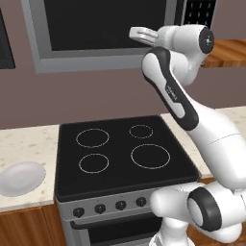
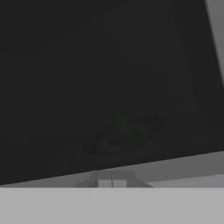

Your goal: Pick the corn from the counter and place it in the microwave. Then turn on the microwave.

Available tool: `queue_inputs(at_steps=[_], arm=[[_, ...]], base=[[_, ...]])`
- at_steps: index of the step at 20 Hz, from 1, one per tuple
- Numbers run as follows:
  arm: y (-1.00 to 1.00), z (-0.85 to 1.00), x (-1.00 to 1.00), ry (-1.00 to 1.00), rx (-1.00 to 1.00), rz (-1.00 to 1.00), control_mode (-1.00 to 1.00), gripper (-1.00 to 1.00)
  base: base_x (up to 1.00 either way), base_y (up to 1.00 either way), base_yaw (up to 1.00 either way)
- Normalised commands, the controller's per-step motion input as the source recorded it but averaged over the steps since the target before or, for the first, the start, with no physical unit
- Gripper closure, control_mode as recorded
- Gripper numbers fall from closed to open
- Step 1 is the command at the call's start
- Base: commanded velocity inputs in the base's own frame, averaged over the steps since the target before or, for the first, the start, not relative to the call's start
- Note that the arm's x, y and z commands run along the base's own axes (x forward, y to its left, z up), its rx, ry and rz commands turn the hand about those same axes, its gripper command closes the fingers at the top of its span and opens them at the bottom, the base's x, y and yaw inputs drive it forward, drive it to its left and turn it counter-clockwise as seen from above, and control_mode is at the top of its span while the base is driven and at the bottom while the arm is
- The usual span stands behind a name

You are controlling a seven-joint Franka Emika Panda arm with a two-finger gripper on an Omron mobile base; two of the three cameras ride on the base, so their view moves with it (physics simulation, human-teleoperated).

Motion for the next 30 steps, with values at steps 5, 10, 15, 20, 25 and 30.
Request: queue_inputs(at_steps=[5, 10, 15, 20, 25, 30], arm=[[-0.15, 0.0, -0.44, 0.0, 0.01, 0.0, -1.0, 1.0], [-0.16, 0.0, -0.36, 0.0, 0.04, 0.0, -1.0, 1.0], [-0.14, -0.03, -0.16, 0.0, 0.04, 0.0, -1.0, 1.0], [-0.21, -0.01, -0.25, 0.0, 0.1, 0.0, -1.0, 1.0], [-0.21, 0.0, -0.19, 0.0, 0.15, -0.06, -1.0, 1.0], [-0.22, 0.0, -0.19, 0.0, 0.17, -0.08, -1.0, 1.0]], base=[[0.0, 0.0, 0.0], [0.0, 0.0, 0.0], [0.0, 0.0, 0.0], [0.0, 0.0, 0.0], [0.0, 0.0, 0.0], [0.0, 0.0, 0.0]])
